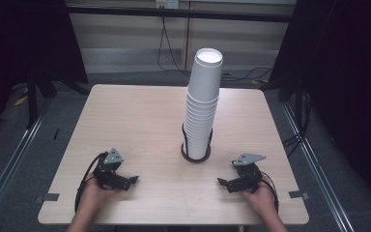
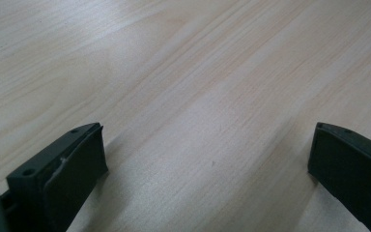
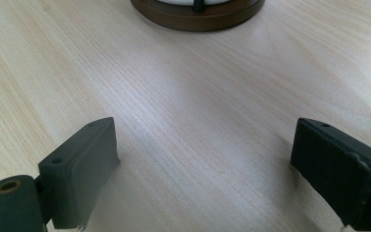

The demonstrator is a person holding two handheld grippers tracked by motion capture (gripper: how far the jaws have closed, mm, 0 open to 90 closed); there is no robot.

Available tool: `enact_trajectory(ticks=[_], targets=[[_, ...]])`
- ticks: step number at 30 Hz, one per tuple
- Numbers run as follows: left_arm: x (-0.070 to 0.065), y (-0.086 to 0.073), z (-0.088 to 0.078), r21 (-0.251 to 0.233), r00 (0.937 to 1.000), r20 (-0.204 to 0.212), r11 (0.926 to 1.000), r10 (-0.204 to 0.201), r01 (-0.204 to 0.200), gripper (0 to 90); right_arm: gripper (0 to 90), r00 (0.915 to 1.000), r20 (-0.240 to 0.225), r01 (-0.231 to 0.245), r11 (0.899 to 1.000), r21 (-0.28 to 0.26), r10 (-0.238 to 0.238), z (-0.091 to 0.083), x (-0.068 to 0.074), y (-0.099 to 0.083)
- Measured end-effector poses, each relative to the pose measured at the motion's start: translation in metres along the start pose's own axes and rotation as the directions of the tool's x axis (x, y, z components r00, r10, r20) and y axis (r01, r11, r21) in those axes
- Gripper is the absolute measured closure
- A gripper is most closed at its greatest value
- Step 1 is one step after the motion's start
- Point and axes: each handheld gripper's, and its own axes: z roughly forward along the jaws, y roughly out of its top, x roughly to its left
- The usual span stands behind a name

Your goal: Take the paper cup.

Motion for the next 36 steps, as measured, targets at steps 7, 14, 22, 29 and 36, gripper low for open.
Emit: enact_trajectory(ticks=[7,14,22,29,36], targets=[[-0.001,0.000,0.000,0.000,0.9999,-0.006,0.9999,-0.012,0.012,0.0,8.9,1.0000,0.000,0.000,1.000,0.000,0.000,0.000,0.000,0.000],[-0.003,0.001,-0.001,0.010,0.9995,-0.020,0.9997,-0.023,0.024,1.0,9.8,0.9999,0.005,-0.017,1.000,0.005,0.016,-0.001,0.002,0.000],[-0.006,0.015,-0.009,-0.002,0.9991,0.039,0.9999,-0.014,0.014,2.7,14.1,0.9988,-0.050,0.007,1.000,0.025,-0.006,-0.008,0.006,0.012],[-0.004,0.027,-0.011,-0.020,0.9933,0.090,0.9970,-0.073,0.075,14.4,14.2,0.9958,-0.086,0.036,0.999,0.029,-0.033,-0.013,0.014,0.031],[0.001,0.043,-0.014,0.015,0.9929,0.095,0.9974,-0.072,0.071,15.9,14.1,0.9933,-0.101,0.061,0.998,0.034,-0.057,-0.022,0.016,0.053]])
